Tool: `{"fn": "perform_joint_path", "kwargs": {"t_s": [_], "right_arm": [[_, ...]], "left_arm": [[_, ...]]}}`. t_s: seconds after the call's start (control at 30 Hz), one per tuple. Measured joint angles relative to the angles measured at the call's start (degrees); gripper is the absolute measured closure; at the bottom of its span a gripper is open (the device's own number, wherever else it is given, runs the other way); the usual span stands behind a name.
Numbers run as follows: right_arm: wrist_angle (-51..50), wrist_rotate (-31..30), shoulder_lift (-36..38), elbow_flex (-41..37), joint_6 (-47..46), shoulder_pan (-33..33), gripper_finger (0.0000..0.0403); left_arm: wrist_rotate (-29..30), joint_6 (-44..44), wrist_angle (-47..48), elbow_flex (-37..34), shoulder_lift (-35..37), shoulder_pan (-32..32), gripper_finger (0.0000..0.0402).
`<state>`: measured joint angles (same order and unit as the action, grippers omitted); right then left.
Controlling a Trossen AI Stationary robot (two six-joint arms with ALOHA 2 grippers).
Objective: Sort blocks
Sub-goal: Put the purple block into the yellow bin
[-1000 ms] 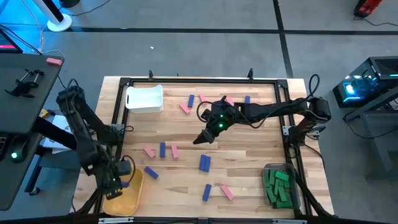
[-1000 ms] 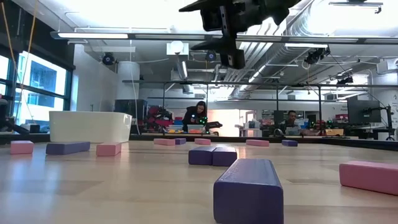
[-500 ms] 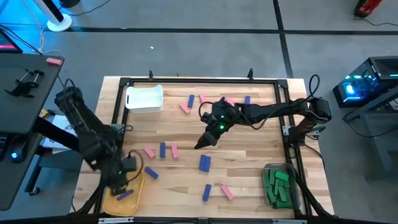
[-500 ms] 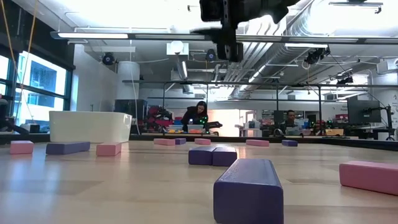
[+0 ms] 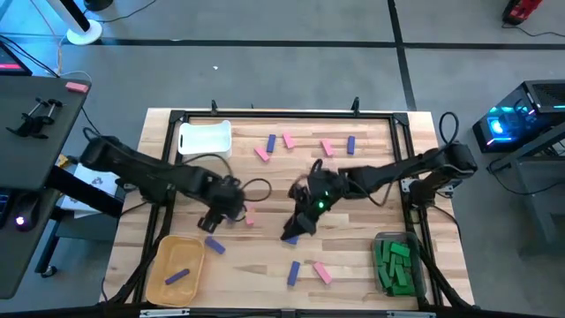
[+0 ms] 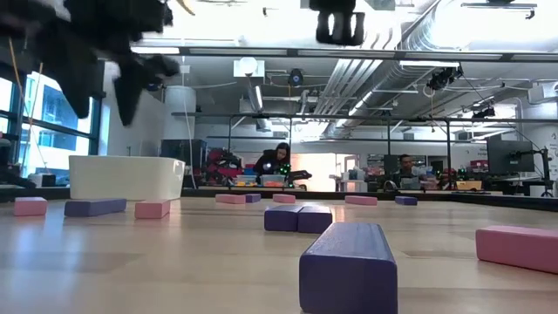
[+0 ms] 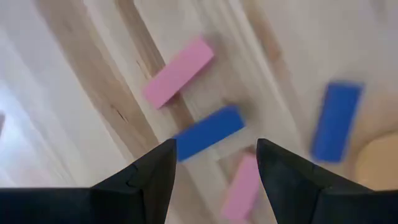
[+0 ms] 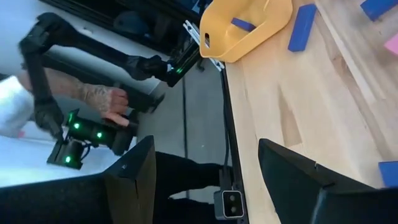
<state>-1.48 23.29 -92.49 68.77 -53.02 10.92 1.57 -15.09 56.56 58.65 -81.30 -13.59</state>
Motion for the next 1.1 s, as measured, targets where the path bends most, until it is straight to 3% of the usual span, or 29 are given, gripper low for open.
{"fn": "perform_joint_path", "kwargs": {"t_s": [0.07, 0.17, 0.23, 0.4, 0.47, 0.67, 0.87, 1.1], "right_arm": [[0.0, -3.78, 0.0, 0.0, -0.96, 2.15, 0.019], [-0.02, -9.25, 0.0, 0.0, -2.69, 4.92, 0.019], [-0.07, -12.92, 0.0, 0.0, -3.08, 6.5, 0.019], [-1.4, -19.1, 0.02, 0.0, -3.65, 8.75, 0.019], [-2.08, -20.57, 0.02, 0.0, -3.6, 8.83, 0.019], [-3.0, -21.61, 0.02, -0.02, -3.57, 7.03, 0.019], [-3.26, -21.2, 0.02, -0.02, -3.53, 5.55, 0.019], [-4.74, -20.42, 0.02, -0.02, -2.42, 5.44, 0.019]], "left_arm": [[0.45, -1.51, 0.29, -0.01, -3.49, 1.91, 0.0193], [0.65, 5.23, 1.19, -0.04, -7.59, 4.85, 0.0193], [0.65, 15.09, 1.66, -0.07, -9.1, 6.64, 0.0193], [-3.42, 52.21, 3.26, -0.07, -9.37, 9.4, 0.0193], [-4.04, 58.84, 2.92, -0.07, -9.12, 9.14, 0.0193], [2.68, 82.96, -2.58, -1.73, -9.12, 6.51, 0.0193], [4.77, 94.12, -3.19, -2.03, -9.61, 4.23, 0.0193], [4.9, 99.02, -3.04, -2.03, -14.23, 2.3, 0.0193]]}}
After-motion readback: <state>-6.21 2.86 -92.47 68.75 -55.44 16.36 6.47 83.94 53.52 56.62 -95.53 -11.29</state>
